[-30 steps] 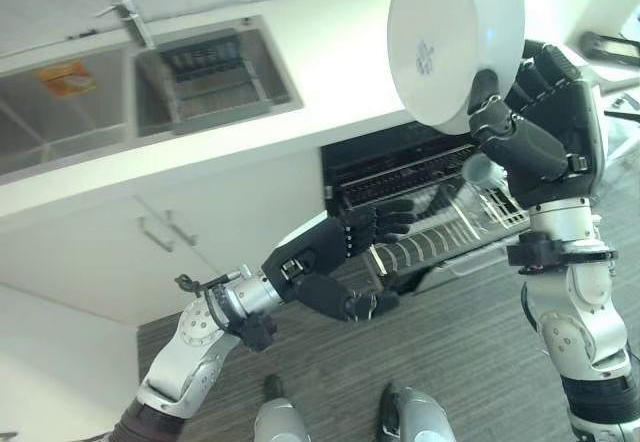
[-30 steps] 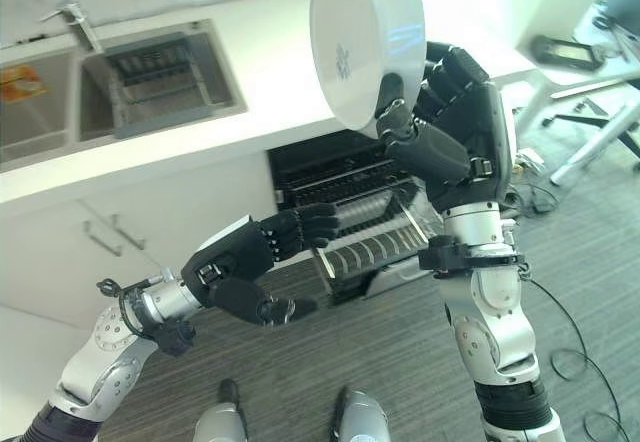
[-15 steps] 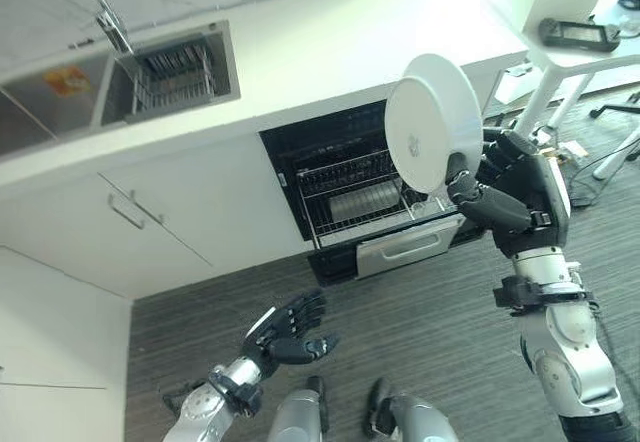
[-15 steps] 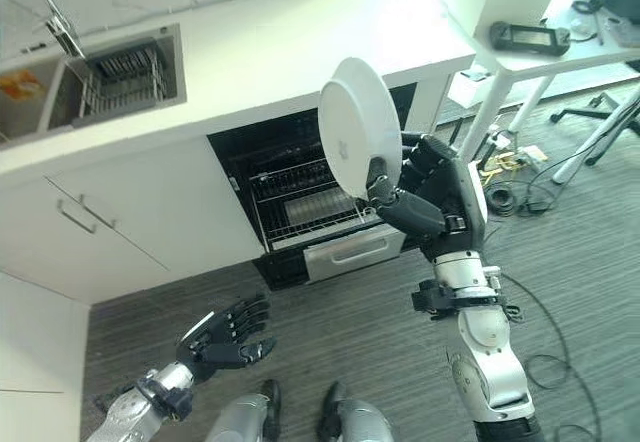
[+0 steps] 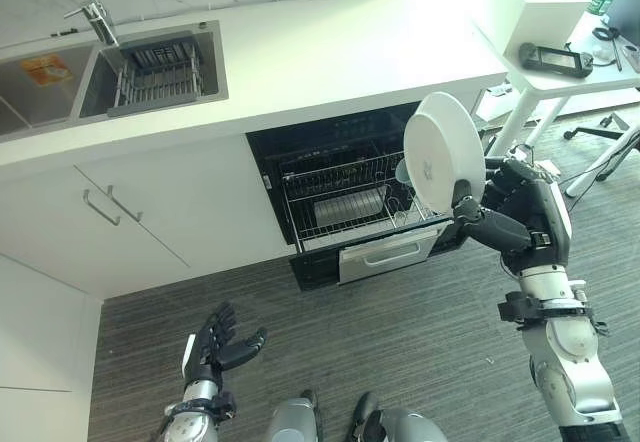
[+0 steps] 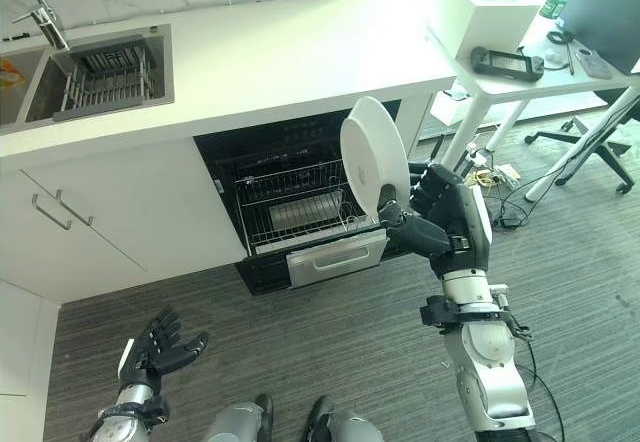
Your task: Place the dishes in the dishwasher.
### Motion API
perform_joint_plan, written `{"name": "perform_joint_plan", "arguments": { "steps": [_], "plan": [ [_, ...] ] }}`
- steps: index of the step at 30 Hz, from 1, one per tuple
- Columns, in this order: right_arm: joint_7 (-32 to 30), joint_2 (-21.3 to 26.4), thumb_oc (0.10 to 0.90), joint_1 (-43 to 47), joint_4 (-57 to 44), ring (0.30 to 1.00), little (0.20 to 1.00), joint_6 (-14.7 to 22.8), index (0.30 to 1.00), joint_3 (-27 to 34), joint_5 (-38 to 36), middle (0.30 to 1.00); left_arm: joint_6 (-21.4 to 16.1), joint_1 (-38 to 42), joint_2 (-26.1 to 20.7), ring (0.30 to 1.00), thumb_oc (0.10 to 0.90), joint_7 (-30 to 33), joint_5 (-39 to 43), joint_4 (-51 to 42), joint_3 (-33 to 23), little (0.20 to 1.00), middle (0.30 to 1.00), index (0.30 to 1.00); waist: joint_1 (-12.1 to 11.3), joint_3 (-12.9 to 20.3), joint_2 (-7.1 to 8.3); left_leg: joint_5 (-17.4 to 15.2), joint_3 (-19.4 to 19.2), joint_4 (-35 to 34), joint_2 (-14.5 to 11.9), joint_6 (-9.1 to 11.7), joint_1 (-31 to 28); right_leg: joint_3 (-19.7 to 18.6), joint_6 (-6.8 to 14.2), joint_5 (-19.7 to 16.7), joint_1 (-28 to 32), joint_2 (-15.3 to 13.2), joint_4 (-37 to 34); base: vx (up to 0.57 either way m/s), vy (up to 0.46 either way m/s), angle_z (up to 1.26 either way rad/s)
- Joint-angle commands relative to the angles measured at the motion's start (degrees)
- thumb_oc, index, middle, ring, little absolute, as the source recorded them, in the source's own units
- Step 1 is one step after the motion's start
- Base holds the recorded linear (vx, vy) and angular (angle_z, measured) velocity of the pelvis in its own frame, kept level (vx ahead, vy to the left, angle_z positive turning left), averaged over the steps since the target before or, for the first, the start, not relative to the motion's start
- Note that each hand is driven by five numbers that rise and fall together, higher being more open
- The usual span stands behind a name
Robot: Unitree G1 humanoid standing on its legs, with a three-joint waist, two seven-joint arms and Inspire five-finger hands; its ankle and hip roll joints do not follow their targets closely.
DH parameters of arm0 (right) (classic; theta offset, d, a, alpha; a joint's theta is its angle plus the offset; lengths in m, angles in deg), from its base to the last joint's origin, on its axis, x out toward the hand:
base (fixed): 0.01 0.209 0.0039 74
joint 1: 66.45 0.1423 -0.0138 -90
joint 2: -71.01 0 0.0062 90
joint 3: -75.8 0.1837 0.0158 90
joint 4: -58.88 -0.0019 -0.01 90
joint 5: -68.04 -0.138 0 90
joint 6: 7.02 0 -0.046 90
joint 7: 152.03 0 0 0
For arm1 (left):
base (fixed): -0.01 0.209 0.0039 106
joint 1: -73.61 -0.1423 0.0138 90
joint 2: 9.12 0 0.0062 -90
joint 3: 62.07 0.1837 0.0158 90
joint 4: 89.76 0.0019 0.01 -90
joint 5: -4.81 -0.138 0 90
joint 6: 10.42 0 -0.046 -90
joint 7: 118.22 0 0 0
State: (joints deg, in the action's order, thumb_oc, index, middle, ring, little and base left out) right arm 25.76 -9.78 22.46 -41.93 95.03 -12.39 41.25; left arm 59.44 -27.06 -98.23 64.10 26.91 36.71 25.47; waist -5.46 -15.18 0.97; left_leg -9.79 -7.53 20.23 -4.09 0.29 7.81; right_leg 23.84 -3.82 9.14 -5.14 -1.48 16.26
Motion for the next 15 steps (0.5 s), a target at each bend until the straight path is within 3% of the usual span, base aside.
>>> {"name": "perform_joint_plan", "arguments": {
  "steps": [1,2,5,6,10,12,15],
  "plan": [
    [-0.8,-1.1,0.4,6.9,-5.8,0.3,0.3,10.6,0.3,4.5,2.2,0.3,-5.5,0.1,-3.7,0.9,0.8,1.5,-1.5,-3.7,-0.9,0.9,0.9,0.9,-1.8,3.0,-0.11,-3.9,2.1,-3.0,2.9,-2.5,-1.8,-1.4,12.2,-6.3,8.5,-6.5,3.7,0.15,0.216,-0.12],
    [-0.5,-1.1,0.4,6.7,-5.7,0.3,0.3,10.8,0.3,4.4,2.1,0.3,-5.1,0.0,-3.2,0.9,0.8,0.9,-1.3,-2.5,-0.9,0.9,0.9,0.9,-1.4,2.6,-0.55,-4.2,3.0,-3.0,3.4,-2.9,-2.1,-3.0,12.0,-7.6,5.6,-6.8,8.6,0.12,0.163,-0.23],
    [0.3,-1.3,0.4,6.9,-4.0,0.3,0.3,12.2,0.3,4.0,3.0,0.3,-4.7,0.3,-2.9,0.9,0.8,1.5,-1.5,0.0,0.1,0.9,0.9,0.9,-0.9,2.8,-0.89,-3.9,4.5,-3.0,3.7,-2.5,-1.6,-4.0,10.7,-6.7,5.4,-5.7,1.7,0.13,-0.036,-0.04],
    [0.0,-0.2,0.4,7.0,-3.2,0.3,0.3,13.0,0.3,3.7,5.6,0.3,-2.2,1.3,-2.9,0.9,0.8,1.4,0.0,2.0,-1.1,0.9,0.9,0.9,-0.1,2.3,0.26,-4.9,4.3,-3.0,4.8,-2.2,-2.7,-8.5,11.4,-4.5,0.1,-9.1,0.9,0.18,-0.21,0.19],
    [-1.7,0.7,0.4,6.2,-4.2,0.3,0.3,11.7,0.3,4.4,6.7,0.3,0.3,2.4,-2.7,0.9,0.8,1.5,-1.0,3.2,-1.6,0.9,0.9,0.9,2.0,2.9,1.41,-6.6,5.3,-3.0,5.4,-2.6,-3.9,-15.7,13.5,-7.9,-7.5,-11.4,0.9,0.18,-0.24,0.54],
    [-3.2,1.3,0.4,5.7,-4.0,0.3,0.3,11.6,0.3,5.0,8.7,0.3,1.1,2.3,-3.0,0.9,0.8,1.0,-1.4,3.0,-1.4,0.9,0.9,0.9,2.2,3.0,2.07,-7.2,6.5,-3.0,5.5,-2.8,-4.7,-16.4,14.2,-8.0,-8.1,-11.7,0.9,0.18,-0.332,1.29],
    [-4.5,3.5,0.4,5.9,-3.2,0.3,0.3,11.1,0.3,5.6,10.3,0.3,1.0,1.3,-2.7,0.9,0.8,1.5,-1.8,4.2,-1.8,0.9,0.9,0.9,1.2,3.7,2.87,-7.2,4.6,-3.0,2.2,-0.9,-5.0,-12.3,14.6,-6.0,-6.8,-12.2,0.9,0.1,-0.367,0.77]
  ]
}}
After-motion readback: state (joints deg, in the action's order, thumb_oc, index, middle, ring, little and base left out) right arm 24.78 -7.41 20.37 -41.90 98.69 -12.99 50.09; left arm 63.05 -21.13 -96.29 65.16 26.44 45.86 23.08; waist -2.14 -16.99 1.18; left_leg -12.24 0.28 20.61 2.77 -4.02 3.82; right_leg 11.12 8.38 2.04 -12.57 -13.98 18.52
